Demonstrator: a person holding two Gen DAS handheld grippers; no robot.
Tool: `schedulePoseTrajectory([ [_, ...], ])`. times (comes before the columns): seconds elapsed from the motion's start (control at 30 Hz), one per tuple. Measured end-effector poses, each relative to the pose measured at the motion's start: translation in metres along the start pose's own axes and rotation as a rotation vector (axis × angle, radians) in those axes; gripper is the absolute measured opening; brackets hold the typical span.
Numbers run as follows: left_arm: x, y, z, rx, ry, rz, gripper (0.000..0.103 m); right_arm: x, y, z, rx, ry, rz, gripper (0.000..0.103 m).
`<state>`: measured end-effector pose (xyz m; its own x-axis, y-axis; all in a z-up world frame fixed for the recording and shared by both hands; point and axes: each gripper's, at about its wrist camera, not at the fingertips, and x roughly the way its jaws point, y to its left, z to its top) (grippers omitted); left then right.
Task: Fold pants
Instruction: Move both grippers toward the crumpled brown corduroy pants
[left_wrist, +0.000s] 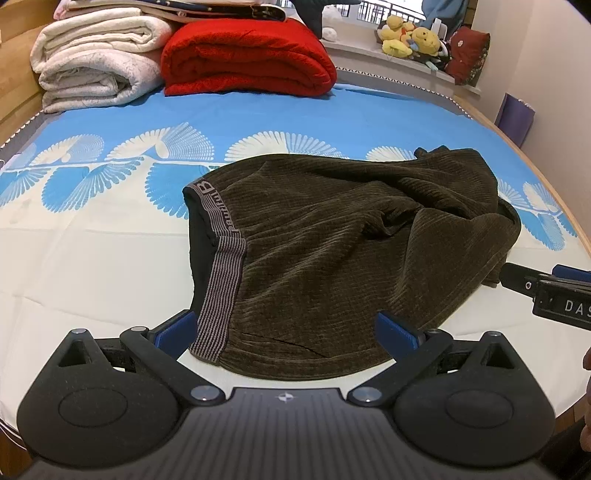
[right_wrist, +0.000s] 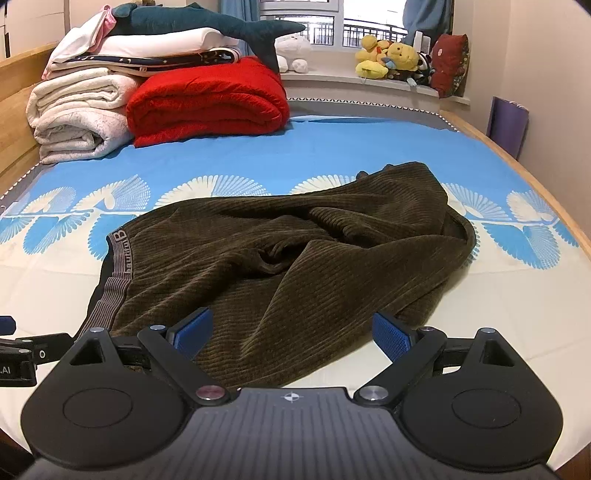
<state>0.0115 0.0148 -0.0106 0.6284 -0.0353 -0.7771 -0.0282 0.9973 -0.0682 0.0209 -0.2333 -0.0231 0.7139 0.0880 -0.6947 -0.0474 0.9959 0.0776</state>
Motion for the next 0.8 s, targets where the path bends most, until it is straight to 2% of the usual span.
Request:
schedulePoseTrajectory([
  [0.8, 0.0013, 0.0001, -0.0011, 0.008, 0.015, -0.012, 0.103, 0.0035, 0.0019, 0.0004, -0.007, 0.012, -0.015, 0.093],
])
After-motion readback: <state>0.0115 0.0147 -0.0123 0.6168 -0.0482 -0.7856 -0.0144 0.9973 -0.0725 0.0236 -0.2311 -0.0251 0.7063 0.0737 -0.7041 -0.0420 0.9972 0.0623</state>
